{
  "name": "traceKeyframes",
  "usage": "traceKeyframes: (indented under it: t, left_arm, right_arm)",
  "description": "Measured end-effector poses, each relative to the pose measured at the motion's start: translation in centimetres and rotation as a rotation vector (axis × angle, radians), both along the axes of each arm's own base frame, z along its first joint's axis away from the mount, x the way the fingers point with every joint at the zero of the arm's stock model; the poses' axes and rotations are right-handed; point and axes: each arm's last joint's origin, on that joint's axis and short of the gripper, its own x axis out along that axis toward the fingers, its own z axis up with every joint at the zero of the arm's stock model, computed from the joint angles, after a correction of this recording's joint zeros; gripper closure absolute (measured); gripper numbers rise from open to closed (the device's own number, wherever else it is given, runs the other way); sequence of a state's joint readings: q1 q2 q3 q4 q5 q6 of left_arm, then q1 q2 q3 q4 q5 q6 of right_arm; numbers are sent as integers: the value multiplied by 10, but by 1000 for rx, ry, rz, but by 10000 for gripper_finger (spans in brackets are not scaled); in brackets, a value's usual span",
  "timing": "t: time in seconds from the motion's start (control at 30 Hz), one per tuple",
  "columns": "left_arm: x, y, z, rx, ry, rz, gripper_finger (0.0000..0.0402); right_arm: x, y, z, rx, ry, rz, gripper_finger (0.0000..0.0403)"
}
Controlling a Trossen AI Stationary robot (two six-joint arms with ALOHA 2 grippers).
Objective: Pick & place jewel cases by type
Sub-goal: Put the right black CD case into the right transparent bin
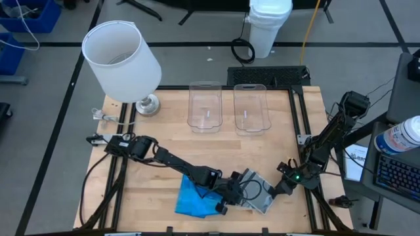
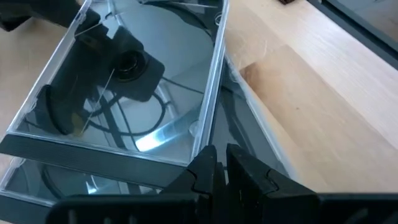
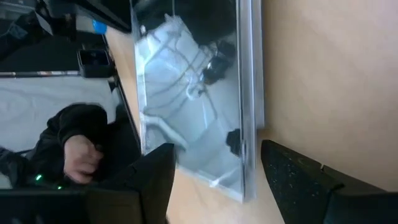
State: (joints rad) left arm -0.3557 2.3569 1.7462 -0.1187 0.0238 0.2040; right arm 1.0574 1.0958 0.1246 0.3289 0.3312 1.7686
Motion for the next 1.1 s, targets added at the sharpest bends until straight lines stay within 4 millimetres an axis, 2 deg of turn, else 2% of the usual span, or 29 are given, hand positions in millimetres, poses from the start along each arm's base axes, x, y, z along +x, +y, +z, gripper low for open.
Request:
traceKeyframes:
  t: [0.37,0.83,1.1]
  left_arm:
    - [0,-3,2,14,-21,9,355]
    - [1,-1,2,14,-33,8,355]
    - [5,-1,-4,5,-58,12,355]
  right_arm:
    - [-3,1,0,27,5,-36,181]
    - [-2,1,1,-8,-30,-26,264]
    - [0,2,3,-35,-101,-31,288]
